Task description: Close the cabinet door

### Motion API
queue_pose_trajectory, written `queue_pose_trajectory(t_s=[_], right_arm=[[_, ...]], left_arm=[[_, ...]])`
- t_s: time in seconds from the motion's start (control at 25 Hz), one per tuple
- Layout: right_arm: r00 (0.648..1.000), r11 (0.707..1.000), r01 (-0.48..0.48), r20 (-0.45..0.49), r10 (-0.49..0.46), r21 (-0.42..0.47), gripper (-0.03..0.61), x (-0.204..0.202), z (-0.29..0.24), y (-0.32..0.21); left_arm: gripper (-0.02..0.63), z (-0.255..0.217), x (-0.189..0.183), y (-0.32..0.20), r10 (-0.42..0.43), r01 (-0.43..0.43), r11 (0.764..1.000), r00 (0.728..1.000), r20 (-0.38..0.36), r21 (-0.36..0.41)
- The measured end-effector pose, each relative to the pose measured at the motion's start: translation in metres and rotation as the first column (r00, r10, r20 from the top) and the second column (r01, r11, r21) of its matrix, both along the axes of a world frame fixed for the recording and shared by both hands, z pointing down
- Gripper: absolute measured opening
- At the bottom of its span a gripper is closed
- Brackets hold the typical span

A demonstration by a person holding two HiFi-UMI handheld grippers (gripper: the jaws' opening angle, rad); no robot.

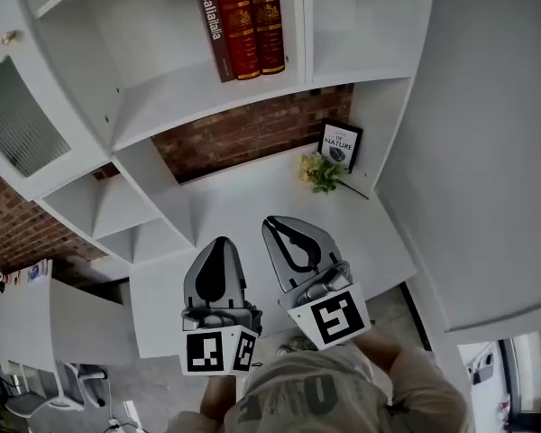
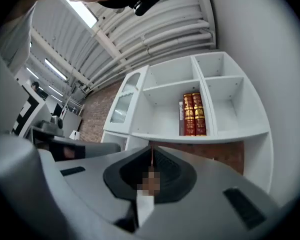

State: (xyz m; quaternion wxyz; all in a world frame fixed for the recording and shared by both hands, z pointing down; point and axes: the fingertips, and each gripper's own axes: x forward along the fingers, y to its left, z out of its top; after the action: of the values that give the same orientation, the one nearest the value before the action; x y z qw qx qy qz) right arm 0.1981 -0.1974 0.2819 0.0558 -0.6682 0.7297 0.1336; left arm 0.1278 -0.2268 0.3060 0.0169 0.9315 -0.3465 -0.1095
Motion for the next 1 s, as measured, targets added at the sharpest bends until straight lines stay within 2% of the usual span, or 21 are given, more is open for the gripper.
queue_pose_trajectory(t_s=[0.08, 0.2, 0.44, 1.0], right_arm=[[1.000, 0.998, -0.009, -0.008, 0.009, -0.058, 0.017, 0.008, 0.020, 0.002], [0.999, 0.995, -0.040, -0.020, 0.039, -0.094, 0.017, 0.016, 0.028, 0.003], [0.999, 0.994, -0.033, 0.015, 0.034, -0.101, 0.017, 0.018, 0.029, 0.005], [0.999, 0.990, -0.042, 0.019, 0.045, -0.138, 0.017, 0.020, 0.045, -0.006]], left_arm=[[0.020, 0.006, 0.010, 0.005, 0.019, -0.019, 1.000, 0.999, 0.028, 0.004], [0.020, 0.011, 0.019, 0.006, 0.040, -0.040, 0.999, 0.998, 0.041, -0.011], [0.020, 0.015, 0.021, 0.007, 0.043, -0.042, 0.999, 0.998, 0.047, -0.022], [0.020, 0.014, -0.008, -0.008, -0.028, 0.029, 0.999, 0.998, 0.049, -0.025]])
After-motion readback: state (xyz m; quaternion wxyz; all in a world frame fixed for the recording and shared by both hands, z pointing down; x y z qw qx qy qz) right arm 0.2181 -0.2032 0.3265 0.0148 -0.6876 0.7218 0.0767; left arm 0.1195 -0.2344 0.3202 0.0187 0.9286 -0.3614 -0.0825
